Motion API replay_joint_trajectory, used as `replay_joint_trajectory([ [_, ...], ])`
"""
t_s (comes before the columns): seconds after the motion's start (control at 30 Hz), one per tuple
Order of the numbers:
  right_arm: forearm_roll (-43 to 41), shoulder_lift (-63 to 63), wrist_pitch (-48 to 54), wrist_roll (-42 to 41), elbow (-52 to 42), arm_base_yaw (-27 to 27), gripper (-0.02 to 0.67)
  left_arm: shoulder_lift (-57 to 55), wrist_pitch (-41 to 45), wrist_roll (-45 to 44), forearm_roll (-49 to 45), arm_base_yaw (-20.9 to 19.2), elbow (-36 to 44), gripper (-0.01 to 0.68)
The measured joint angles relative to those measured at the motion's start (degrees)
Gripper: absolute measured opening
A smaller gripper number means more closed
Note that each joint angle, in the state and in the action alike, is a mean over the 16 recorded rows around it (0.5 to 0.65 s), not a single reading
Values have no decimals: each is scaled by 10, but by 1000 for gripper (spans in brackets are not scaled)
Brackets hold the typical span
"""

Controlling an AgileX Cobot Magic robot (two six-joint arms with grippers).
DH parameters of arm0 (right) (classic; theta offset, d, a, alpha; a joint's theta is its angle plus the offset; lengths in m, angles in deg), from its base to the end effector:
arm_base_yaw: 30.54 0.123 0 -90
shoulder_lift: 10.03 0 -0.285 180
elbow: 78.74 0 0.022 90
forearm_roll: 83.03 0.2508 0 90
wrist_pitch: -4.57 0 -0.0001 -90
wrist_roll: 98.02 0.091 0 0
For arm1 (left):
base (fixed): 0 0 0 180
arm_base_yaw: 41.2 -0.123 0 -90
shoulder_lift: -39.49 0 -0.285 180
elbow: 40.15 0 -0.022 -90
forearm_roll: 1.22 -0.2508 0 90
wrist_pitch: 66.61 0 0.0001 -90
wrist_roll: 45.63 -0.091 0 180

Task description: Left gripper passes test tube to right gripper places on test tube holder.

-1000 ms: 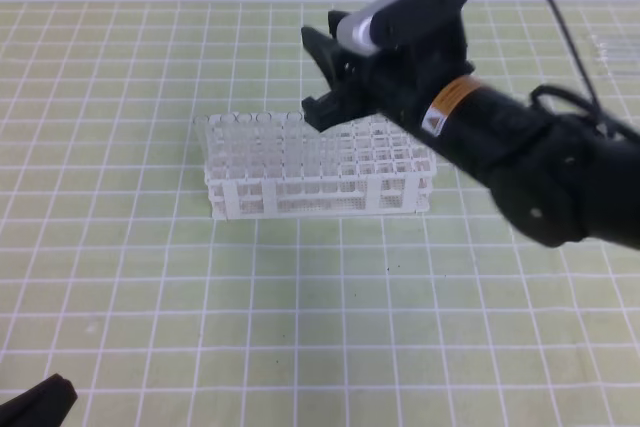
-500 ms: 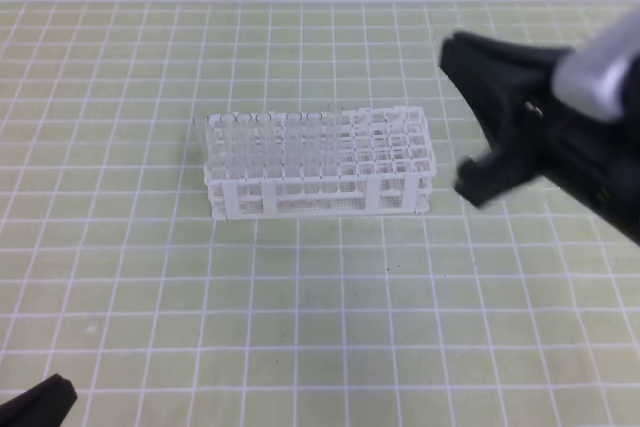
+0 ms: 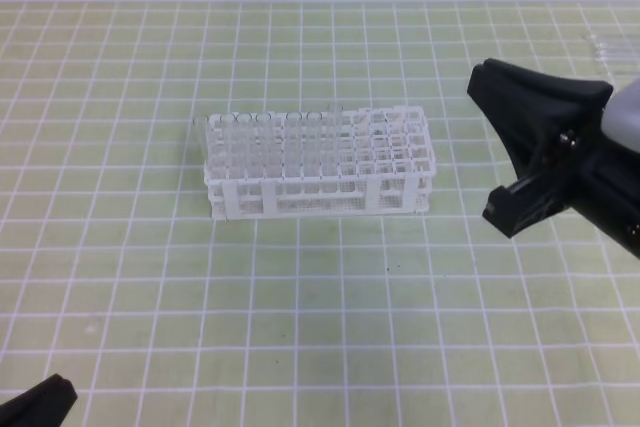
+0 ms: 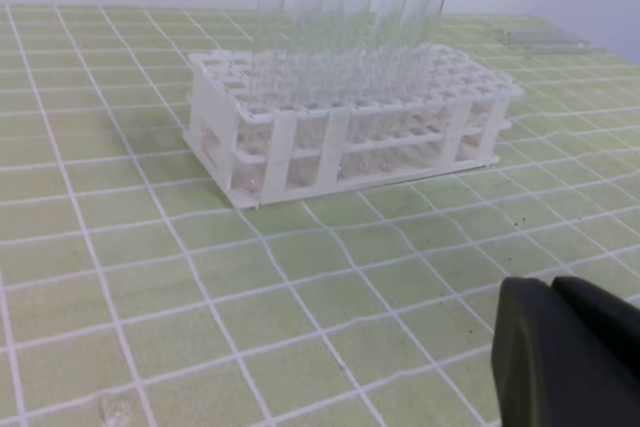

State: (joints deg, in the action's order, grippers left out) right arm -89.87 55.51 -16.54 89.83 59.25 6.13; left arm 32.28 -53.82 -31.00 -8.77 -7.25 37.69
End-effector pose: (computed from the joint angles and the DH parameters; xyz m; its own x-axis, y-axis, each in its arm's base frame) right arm 0.1729 0.1336 0.3331 0.0317 0.0555 -0.9980 -0.6320 0.7746 0.0230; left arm 0.0474 -0.0287 0.1900 -0.1783 -0.0324 -0.9834 0.5159 0.8480 -0.1214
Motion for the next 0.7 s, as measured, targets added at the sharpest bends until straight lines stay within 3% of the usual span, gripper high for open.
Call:
replay_joint_trajectory([
  [0.27, -1, -151, 134, 2, -52, -75, -1, 0, 1, 0, 0, 0, -1, 0],
  [0.47, 7, -329, 218, 3, -145, -190, -2, 0, 0, 0, 0, 1, 1, 0],
  [0.7, 39, -495, 247, 3, -269, -308, -2, 1, 1, 0, 0, 2, 3, 0],
])
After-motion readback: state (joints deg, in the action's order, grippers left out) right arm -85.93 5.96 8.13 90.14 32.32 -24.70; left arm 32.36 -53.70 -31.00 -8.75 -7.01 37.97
